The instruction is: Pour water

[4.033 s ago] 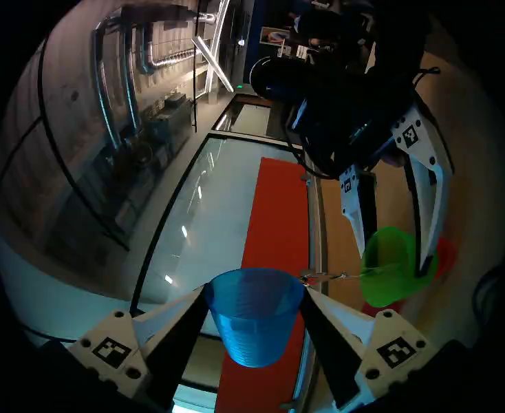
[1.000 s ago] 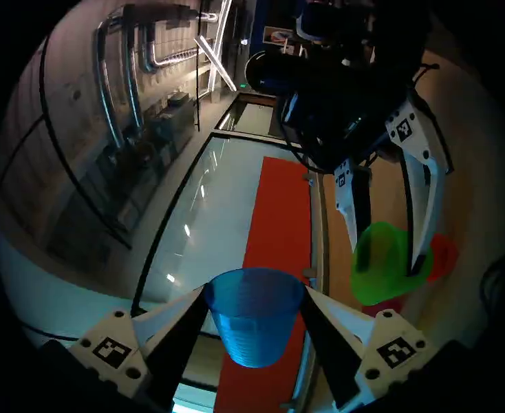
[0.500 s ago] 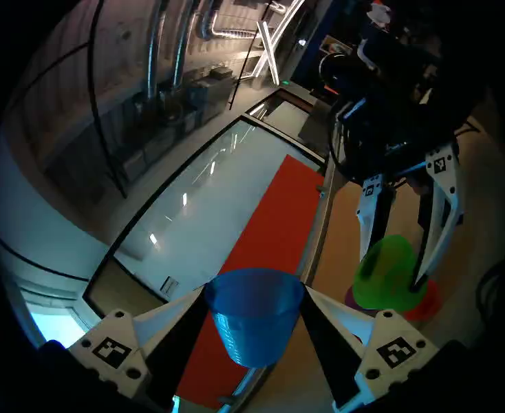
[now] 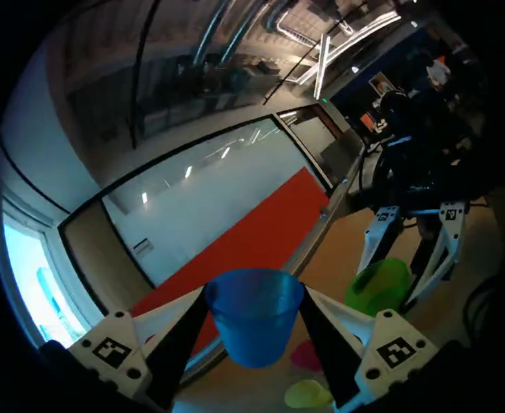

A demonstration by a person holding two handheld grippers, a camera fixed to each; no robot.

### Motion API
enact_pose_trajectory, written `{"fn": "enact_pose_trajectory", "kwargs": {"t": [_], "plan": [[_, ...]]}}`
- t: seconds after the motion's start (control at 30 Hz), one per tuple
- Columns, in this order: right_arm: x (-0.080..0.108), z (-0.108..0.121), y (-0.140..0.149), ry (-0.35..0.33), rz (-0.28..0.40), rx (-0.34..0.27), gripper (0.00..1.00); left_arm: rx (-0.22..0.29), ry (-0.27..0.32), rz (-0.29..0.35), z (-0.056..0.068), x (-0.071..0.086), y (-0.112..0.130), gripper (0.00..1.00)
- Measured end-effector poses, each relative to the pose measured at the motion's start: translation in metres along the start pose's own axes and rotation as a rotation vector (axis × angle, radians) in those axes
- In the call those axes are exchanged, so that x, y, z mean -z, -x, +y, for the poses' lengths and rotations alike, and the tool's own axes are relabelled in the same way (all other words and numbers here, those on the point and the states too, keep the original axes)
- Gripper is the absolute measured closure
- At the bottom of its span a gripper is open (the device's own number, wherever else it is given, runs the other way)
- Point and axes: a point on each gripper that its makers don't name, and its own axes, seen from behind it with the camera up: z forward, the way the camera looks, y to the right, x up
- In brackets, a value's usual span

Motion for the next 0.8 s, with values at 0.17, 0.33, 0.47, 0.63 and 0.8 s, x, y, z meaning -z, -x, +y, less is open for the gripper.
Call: {"fn": "enact_pose_trajectory", "kwargs": {"t": [0.17, 0.33, 0.47, 0.63, 0.8], "plan": [[0.004, 0.004, -0.010, 0.009, 0.018, 0.011, 0.09, 0.125, 0.007, 0.004, -0.004, -0.001, -0.001, 0.12], [0.008, 0.008, -0.020, 0.019, 0.036, 0.012, 0.09, 0.259, 0.015, 0.019, -0.008, -0.001, -0.004, 0.12], [0.010, 0.009, -0.024, 0.024, 0.040, 0.014, 0.09, 0.339, 0.016, 0.026, -0.012, 0.001, -0.005, 0.12], [0.012, 0.010, -0.026, 0.030, 0.040, 0.018, 0.09, 0.416, 0.030, 0.029, -0.012, 0.001, -0.003, 0.12], [0.013, 0.011, -0.027, 0.034, 0.042, 0.018, 0.09, 0.475, 0.045, 0.032, -0.013, 0.001, -0.002, 0.12]]}}
